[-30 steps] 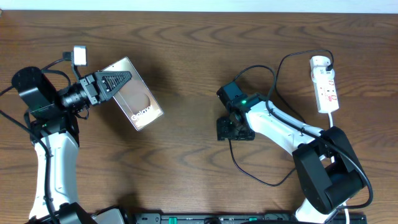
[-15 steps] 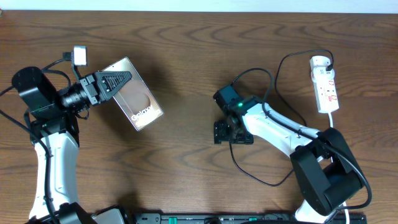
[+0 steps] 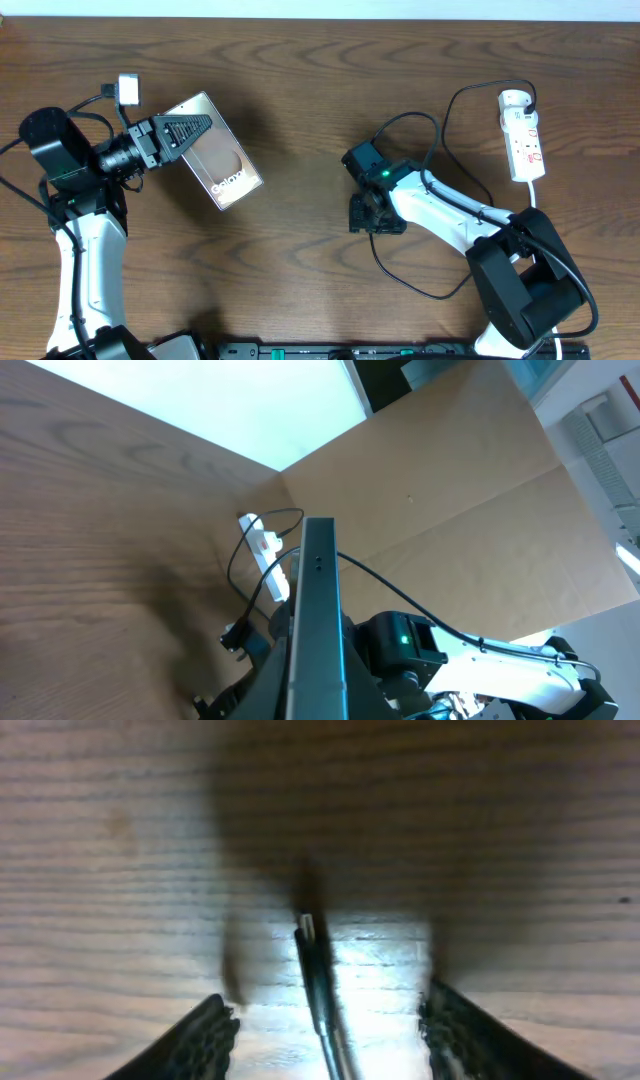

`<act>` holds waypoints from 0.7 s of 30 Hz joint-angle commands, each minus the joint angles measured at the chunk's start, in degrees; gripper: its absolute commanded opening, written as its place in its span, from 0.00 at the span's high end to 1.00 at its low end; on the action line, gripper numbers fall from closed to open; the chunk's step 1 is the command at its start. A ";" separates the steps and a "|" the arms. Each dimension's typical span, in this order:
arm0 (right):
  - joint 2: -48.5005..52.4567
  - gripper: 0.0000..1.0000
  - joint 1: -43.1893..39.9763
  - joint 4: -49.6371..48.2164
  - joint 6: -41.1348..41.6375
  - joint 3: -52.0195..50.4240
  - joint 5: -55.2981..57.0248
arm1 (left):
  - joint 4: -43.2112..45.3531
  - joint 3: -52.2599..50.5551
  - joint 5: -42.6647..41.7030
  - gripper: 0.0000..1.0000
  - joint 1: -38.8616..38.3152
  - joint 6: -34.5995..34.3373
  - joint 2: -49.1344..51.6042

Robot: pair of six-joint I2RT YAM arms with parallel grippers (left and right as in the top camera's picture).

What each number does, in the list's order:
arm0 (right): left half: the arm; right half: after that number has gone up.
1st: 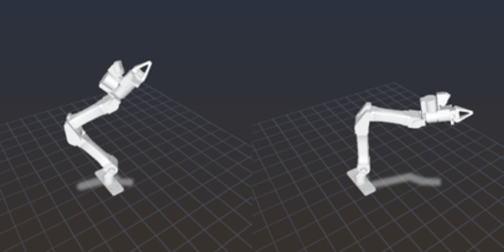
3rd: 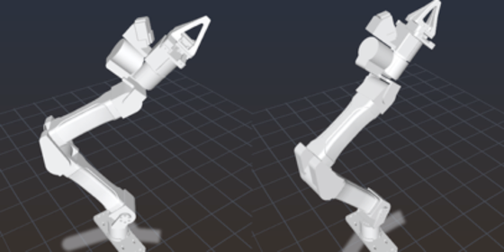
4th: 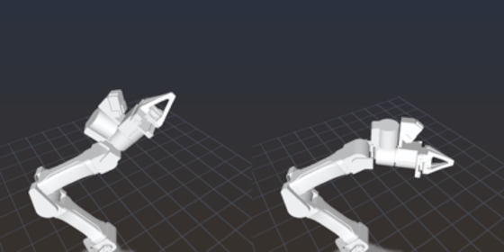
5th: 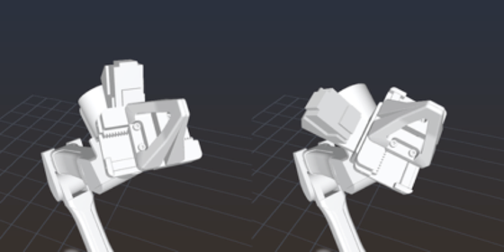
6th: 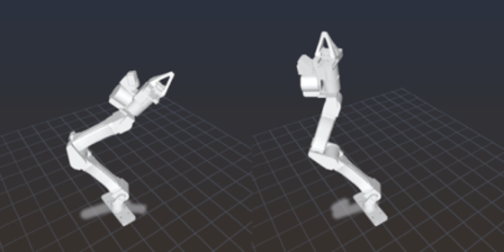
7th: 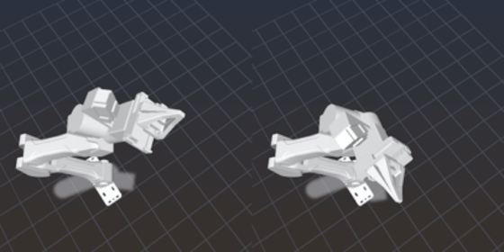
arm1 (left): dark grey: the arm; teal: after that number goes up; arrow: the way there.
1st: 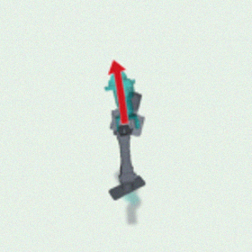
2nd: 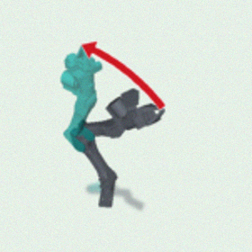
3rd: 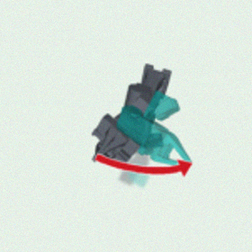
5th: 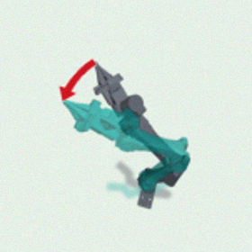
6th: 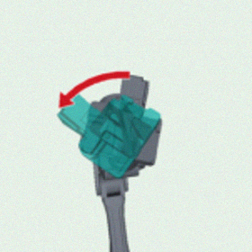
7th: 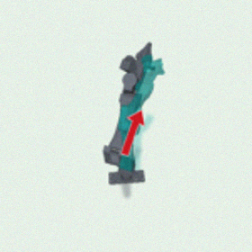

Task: Plug charger to phone and switch on socket

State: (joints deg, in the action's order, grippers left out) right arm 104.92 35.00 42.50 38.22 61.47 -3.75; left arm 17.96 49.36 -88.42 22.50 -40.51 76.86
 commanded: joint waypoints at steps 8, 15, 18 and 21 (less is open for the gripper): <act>0.22 0.77 0.24 -0.09 1.20 -1.27 1.90 | 0.13 0.33 -1.64 0.93 0.31 -0.68 0.17; 0.22 0.99 0.24 -0.07 1.18 -1.27 1.88 | 0.13 0.33 -1.62 0.93 0.31 -0.68 0.17; 0.22 0.99 0.24 -0.09 1.18 -1.27 1.88 | 0.13 0.33 -1.62 0.92 0.31 -0.68 0.17; 0.20 0.99 0.20 -0.09 1.16 -1.20 0.59 | 0.13 0.33 -1.64 0.93 0.31 -0.68 0.17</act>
State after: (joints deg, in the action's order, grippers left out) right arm 104.92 35.00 42.41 39.24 61.10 -2.55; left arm 17.93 49.36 -88.40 22.50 -40.51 76.86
